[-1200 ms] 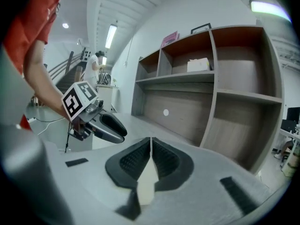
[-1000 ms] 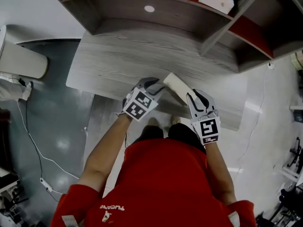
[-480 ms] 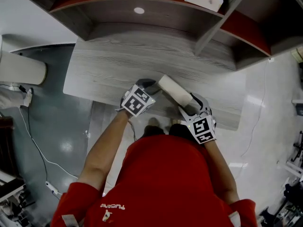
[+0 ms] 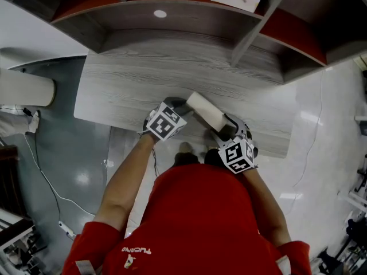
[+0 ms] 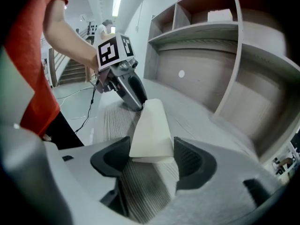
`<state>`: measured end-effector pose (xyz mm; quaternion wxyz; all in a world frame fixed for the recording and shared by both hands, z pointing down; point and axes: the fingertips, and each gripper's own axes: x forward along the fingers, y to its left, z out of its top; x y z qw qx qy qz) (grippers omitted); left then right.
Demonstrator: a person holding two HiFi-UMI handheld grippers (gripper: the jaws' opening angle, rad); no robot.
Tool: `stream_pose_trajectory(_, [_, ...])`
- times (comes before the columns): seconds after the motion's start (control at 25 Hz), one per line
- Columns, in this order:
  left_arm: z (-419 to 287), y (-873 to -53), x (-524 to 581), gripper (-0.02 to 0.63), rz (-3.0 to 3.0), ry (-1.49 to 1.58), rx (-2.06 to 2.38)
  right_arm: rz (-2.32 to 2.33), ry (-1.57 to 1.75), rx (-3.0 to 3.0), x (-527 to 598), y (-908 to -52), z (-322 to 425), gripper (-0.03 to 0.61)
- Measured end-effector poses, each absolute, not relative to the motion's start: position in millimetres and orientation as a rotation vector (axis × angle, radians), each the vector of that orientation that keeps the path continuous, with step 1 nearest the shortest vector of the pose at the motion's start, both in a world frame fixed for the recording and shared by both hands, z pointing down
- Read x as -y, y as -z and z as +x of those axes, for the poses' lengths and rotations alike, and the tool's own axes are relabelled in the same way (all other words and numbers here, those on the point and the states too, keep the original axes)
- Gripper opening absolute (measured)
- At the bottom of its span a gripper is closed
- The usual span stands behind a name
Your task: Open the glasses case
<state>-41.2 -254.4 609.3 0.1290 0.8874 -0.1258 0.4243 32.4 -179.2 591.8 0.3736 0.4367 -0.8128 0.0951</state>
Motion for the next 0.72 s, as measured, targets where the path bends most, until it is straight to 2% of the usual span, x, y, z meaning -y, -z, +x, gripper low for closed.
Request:
stream_pose_trajectory(0.16, [-38,-607,256,0.146,2.603,-1.229,0.365,1.116,-0.307,2.136,179,-589,33,0.288])
stream_pose_trajectory(0.4, [-39,-607,257,0.146,2.600,-1.245,0.377,1.136,-0.623,2.313,187,-578,47,0.281])
stream_pose_trajectory(0.6, [-39,-607,257,0.143,2.597,-1.238,0.394,1.211,-0.653,2.371,198,-558,62,0.221])
stream_pose_trajectory(0.72, [-39,-608,257,0.143,2.598,-1.241,0.400,1.275,-0.580,2.364,206,-548,72,0.146])
